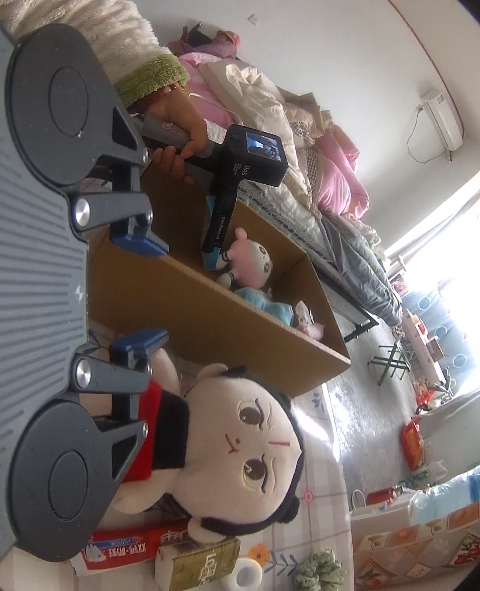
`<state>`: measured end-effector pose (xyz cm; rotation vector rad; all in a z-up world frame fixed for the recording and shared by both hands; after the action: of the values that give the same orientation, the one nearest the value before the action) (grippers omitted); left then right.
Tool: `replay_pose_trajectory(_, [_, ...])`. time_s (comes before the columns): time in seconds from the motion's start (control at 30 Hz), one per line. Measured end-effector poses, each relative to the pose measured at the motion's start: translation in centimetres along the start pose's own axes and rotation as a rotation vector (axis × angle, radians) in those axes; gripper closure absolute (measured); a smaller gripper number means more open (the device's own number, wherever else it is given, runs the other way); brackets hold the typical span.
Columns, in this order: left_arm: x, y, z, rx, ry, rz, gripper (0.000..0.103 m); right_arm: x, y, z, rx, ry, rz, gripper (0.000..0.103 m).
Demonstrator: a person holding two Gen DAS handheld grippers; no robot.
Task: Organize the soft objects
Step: 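Lower the blue box into the cardboard box and open the left gripper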
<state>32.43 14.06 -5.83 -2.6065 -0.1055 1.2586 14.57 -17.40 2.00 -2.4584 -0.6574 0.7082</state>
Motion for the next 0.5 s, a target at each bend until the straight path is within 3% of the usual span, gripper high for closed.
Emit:
replay_pose_trajectory(0.17, [0.4,0.2,-0.1,0.037,0.024,-0.029,0.017,-0.4,0.6,0.4,-0.003,0.013,0.015,0.050])
replay_pose_trajectory(0.3, [0.2,0.4,-0.7,0.064,0.035,-0.055,0.025,-0.5,0.7,0.5,-0.003,0.014,0.013,0.050])
replay_pose_trajectory(0.33, [0.2,0.5,-0.9,0.070,0.024,-0.052,0.035,-0.4,0.7,0.6,-0.003,0.013,0.013,0.050])
replay_pose_trajectory(0.4, [0.0,0.6,-1.4,0.082,0.005,-0.048,0.040,-0.4,0.5,0.6,-0.005,0.013,0.013,0.050])
replay_pose_trajectory(0.5, [0.0,0.5,-2.1,0.081,-0.004,-0.049,0.039,-0.3,0.5,0.8,-0.005,0.018,0.013,0.050])
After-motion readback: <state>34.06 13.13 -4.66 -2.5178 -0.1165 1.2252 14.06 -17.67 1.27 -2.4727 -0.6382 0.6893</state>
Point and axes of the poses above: each gripper's, at about its wrist camera, not at the fingertips, and x roughly the way its jaws point, y to its right, z to its underside, the point moved 5 cm from there along x, roughly the way its jaws point, and after that the axes turned 14 degrees about y, right-handed, at the moved point
